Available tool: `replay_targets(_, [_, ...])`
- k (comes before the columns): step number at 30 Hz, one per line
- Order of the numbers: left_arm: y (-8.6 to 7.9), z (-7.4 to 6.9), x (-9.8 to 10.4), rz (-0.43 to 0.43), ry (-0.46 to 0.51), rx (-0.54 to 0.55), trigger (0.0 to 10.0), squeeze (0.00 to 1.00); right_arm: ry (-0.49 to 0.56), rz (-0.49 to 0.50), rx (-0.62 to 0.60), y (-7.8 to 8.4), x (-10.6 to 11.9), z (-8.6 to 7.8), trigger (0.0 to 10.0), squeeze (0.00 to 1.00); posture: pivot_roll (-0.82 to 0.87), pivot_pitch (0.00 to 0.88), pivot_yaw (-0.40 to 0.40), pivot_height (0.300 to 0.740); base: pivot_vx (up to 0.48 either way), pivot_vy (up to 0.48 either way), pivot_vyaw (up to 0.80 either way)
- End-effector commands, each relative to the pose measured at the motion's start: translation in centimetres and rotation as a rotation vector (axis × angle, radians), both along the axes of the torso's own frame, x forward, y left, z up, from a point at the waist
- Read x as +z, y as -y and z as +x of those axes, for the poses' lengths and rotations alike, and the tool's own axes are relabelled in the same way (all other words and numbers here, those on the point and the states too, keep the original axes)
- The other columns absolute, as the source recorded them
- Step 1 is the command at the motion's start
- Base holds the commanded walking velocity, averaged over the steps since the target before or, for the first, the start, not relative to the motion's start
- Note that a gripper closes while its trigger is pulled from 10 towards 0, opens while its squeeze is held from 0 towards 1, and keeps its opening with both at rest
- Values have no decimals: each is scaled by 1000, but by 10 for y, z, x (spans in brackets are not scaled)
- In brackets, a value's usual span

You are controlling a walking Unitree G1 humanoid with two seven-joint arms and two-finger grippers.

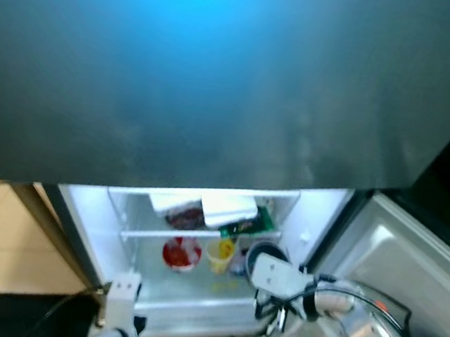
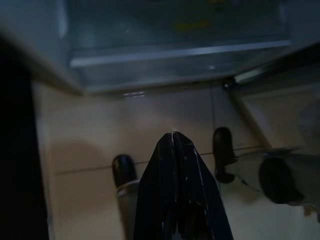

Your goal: Restocking fridge

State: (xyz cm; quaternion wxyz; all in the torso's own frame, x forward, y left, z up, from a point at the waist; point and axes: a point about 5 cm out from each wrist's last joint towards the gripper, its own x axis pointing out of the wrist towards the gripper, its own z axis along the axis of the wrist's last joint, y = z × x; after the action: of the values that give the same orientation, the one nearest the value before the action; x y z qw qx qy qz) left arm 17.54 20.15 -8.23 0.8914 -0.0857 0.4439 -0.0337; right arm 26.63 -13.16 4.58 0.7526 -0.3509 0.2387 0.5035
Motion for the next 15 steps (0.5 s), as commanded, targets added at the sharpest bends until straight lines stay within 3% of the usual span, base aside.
replay_targets(1, [-8, -5, -1, 17, -23, 17, 10000, 0, -56, -37, -41, 13, -10, -5, 10000, 0, -60, 0, -40, 740, 0, 0, 0])
replay_targets(15, [-8, -8, -3, 25, -37, 34, 10000, 0, -96, -15, 29, 10, -9, -12, 10000, 0, -59, 0, -43, 740, 0, 0, 0])
